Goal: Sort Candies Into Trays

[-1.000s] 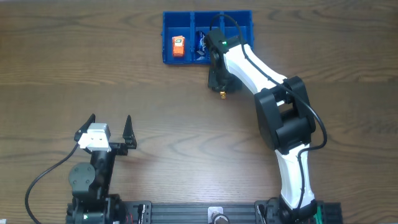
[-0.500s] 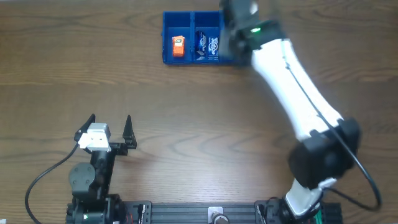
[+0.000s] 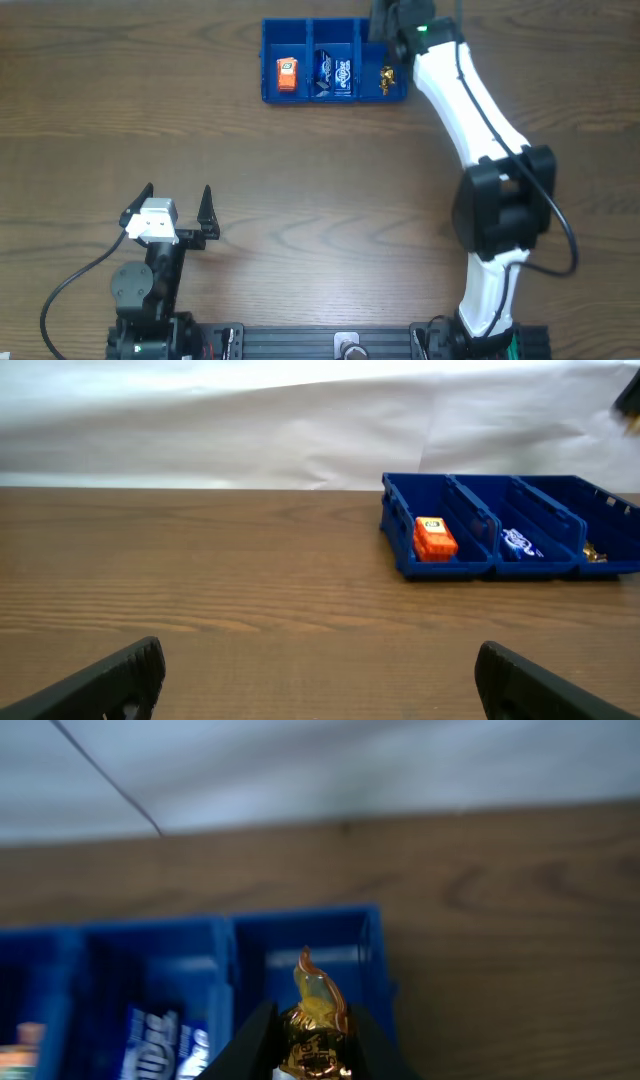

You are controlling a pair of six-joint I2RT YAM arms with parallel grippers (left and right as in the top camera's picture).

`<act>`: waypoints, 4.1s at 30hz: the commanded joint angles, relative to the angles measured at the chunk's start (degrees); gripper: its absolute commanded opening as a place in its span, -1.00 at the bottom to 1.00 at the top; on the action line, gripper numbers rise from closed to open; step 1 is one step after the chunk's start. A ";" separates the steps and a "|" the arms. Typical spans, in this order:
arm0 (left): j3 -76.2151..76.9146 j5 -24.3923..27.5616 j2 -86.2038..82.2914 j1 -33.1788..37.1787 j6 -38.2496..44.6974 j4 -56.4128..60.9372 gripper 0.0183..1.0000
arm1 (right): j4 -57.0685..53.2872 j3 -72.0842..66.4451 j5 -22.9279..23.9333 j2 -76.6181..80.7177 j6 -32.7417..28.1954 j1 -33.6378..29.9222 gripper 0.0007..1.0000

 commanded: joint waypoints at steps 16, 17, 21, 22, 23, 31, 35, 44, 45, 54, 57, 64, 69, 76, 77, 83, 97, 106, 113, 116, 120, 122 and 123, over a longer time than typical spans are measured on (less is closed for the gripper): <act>-1.11 1.03 -0.33 -0.20 0.85 -1.95 1.00 | 1.20 -0.44 -0.15 4.31 -1.22 0.52 0.41; -1.11 1.03 -0.33 -0.22 0.85 -1.95 1.00 | 1.27 -0.44 -0.17 4.28 -1.40 0.61 0.44; -1.11 1.03 -0.33 -0.20 0.85 -1.95 1.00 | 0.52 -0.42 -0.13 0.81 -3.45 0.94 0.52; -1.11 1.03 -0.33 -0.22 0.85 -1.95 0.99 | 0.02 -0.42 -0.15 -1.07 -4.33 0.94 0.52; -1.11 1.03 -0.33 -0.20 0.85 -1.95 0.99 | -0.63 -0.44 -0.13 -3.63 -5.49 0.66 0.54; -1.11 1.03 -0.33 -0.20 0.85 -1.95 1.00 | -10.23 -2.29 5.75 -23.21 -15.45 -7.69 1.00; -1.11 1.03 -0.33 -0.20 0.85 -1.95 1.00 | -7.52 -11.58 6.05 -34.47 -17.59 -11.37 1.00; -1.11 1.03 -0.33 -0.22 0.85 -1.95 1.00 | 4.61 -47.30 0.07 -68.19 -17.40 -13.68 1.00; -1.11 1.03 -0.33 -0.22 0.85 -1.95 1.00 | 6.05 -50.51 -1.40 -70.82 -17.40 -13.68 1.00; -1.11 1.03 -0.33 -0.20 0.85 -1.95 1.00 | 19.71 -77.35 -3.80 -94.20 -16.68 -13.70 1.00; -1.11 1.03 -0.33 -0.22 0.85 -1.95 0.99 | 24.33 -84.06 -4.11 -101.07 -13.88 -13.75 1.00; -1.11 1.05 -0.33 -0.20 0.85 -1.95 1.00 | 36.24 -97.09 -7.13 -109.77 -13.07 -15.19 1.00; -1.11 1.03 -0.33 -0.22 0.85 -1.95 1.00 | 37.38 -101.61 -7.08 -115.78 -13.09 -15.19 1.00; -1.11 1.03 -0.33 -0.20 0.85 -1.95 0.99 | 37.51 -104.78 -7.13 -120.39 -14.14 -14.95 1.00; -1.11 1.03 -0.33 -0.22 0.85 -1.95 0.99 | 37.51 -105.35 -7.08 -120.39 -14.19 -14.64 1.00; -1.11 1.03 -0.33 -0.22 0.85 -1.95 1.00 | 32.87 -105.81 -7.06 -120.39 -14.19 -14.38 1.00; -1.11 1.03 -0.33 -0.22 0.85 -1.95 1.00 | 24.76 -105.79 -7.08 -120.39 -14.16 -14.38 1.00; -1.11 1.03 -0.33 -0.20 0.85 -1.95 1.00 | 24.76 -105.79 -7.08 -120.39 -14.19 -14.38 1.00; -1.11 1.03 -0.33 -0.22 0.85 -1.95 1.00 | 24.76 -105.79 -7.08 -120.39 -14.19 -14.38 1.00; -1.11 1.03 -0.33 -0.22 0.85 -1.95 1.00 | 24.76 -105.79 -7.08 -120.39 -14.19 -14.38 1.00; -1.11 1.03 -0.33 -0.22 0.85 -1.95 0.99 | 24.76 -105.79 -7.08 -120.39 -14.19 -14.38 1.00; -1.11 1.03 -0.33 -0.22 0.85 -1.95 1.00 | 24.76 -105.79 -7.08 -120.39 -14.19 -14.38 1.00; -1.11 1.03 -0.33 -0.22 0.85 -1.95 1.00 | 24.76 -105.79 -7.08 -120.39 -14.16 -14.38 1.00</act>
